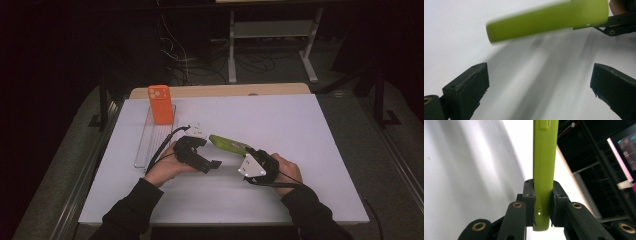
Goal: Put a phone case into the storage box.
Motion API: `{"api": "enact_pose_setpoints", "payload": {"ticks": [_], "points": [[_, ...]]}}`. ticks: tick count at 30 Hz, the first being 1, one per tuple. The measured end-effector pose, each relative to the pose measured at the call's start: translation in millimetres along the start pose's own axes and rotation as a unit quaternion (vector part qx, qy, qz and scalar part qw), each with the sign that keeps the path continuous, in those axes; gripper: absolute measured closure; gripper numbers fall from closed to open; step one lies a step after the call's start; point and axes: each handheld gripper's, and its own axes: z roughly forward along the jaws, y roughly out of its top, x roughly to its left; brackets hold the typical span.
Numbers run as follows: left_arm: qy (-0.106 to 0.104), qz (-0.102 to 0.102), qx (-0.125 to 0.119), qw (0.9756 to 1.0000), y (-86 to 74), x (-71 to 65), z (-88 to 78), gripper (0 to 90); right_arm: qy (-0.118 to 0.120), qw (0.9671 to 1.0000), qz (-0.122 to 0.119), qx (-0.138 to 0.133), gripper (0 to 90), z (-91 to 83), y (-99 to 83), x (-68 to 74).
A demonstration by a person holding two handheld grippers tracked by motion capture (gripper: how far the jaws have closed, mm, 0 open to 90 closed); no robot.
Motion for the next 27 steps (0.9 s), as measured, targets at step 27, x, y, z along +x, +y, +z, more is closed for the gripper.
{"api": "enact_pose_setpoints", "payload": {"ticks": [27], "points": [[0.014, -0.044, -0.063, 0.9970, 11.8, 3.5, -9.0, 1.6, 0.167, 0.9178, 0.359, -0.028, 75.7, 7.6, -12.8, -34.7]]}}
